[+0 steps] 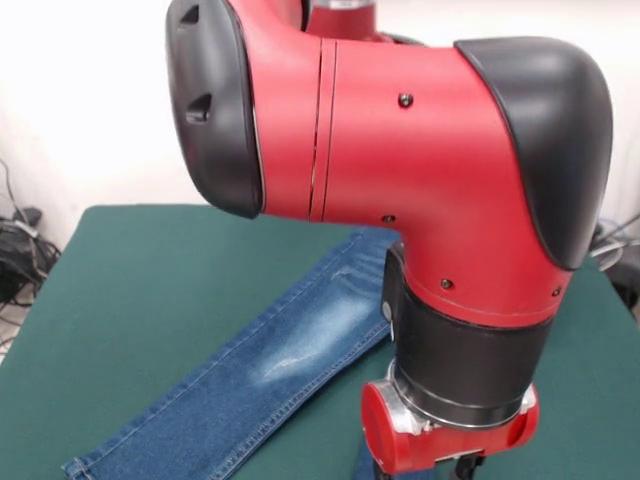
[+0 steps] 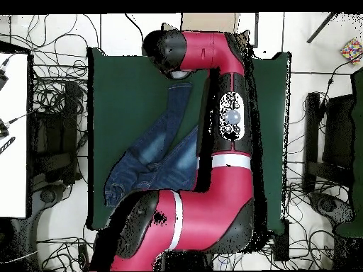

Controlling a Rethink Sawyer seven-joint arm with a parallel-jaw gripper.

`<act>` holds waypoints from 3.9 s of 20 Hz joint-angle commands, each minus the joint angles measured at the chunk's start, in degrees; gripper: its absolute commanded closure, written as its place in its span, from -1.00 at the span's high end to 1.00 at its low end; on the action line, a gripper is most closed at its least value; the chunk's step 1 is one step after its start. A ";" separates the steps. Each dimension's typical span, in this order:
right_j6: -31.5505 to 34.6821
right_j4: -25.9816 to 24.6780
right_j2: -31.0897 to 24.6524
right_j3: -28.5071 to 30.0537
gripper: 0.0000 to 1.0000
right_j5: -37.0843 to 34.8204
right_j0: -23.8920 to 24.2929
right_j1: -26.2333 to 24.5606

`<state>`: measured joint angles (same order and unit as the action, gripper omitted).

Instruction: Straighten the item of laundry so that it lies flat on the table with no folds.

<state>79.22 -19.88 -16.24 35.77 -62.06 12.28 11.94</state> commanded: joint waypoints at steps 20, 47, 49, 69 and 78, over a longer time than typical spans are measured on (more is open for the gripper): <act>9.70 1.68 2.28 18.05 1.00 6.61 0.75 1.37; 19.37 6.43 4.65 22.13 1.00 9.66 -5.23 2.06; 19.00 6.69 4.82 21.99 1.00 10.72 -5.12 1.37; 14.30 6.59 7.48 17.08 1.00 12.27 -3.56 -2.46; 13.96 7.01 7.99 15.57 1.00 11.62 -3.51 -2.85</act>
<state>79.22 -14.93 -9.56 49.60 -50.39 8.16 10.19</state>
